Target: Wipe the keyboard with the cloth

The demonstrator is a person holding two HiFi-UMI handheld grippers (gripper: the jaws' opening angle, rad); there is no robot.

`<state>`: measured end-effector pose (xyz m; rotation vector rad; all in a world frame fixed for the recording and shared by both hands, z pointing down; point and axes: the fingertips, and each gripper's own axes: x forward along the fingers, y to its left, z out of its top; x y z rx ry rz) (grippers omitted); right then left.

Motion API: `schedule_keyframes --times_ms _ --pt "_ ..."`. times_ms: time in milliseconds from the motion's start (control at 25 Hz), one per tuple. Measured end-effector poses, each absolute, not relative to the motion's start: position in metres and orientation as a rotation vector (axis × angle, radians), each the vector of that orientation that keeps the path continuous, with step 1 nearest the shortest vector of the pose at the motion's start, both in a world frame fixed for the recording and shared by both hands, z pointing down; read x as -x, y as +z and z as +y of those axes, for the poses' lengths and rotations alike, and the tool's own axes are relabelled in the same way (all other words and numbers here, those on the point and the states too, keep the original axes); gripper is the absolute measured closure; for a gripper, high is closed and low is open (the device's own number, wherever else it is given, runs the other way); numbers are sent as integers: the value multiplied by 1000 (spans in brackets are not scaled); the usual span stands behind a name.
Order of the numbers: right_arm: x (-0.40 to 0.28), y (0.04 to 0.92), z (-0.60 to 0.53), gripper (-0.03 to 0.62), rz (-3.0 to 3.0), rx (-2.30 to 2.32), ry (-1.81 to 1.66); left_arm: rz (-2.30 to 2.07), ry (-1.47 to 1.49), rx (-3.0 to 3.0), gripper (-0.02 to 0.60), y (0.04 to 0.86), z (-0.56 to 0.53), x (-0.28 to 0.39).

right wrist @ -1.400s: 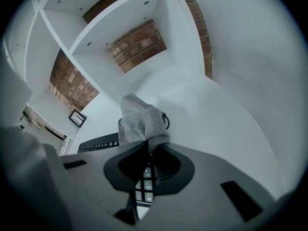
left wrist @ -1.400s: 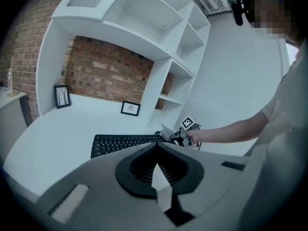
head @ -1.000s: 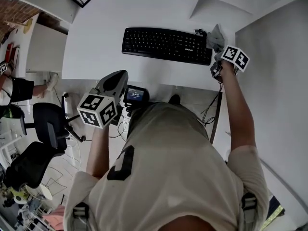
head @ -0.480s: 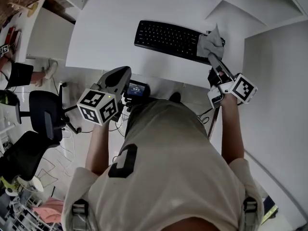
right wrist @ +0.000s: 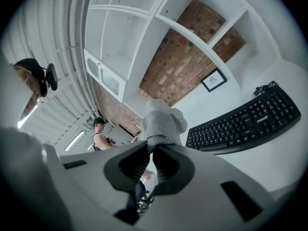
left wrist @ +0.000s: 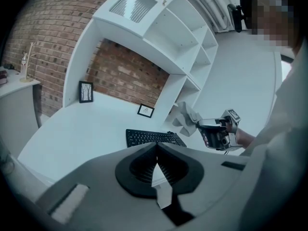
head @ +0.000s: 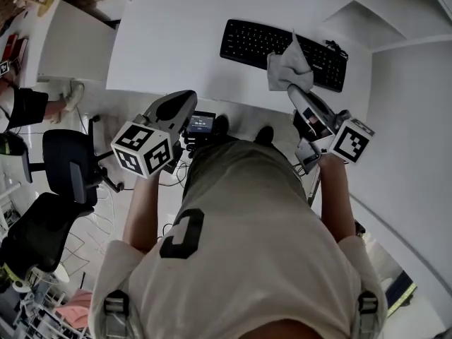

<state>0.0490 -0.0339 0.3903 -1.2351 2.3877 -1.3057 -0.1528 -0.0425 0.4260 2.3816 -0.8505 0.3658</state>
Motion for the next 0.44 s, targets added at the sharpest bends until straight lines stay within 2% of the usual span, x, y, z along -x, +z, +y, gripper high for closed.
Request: schedule_keyframes --times_ms 440 --pt "15 396 -40 579 2457 1153 -1358 -833 328 -2356 577 433 -45 196"
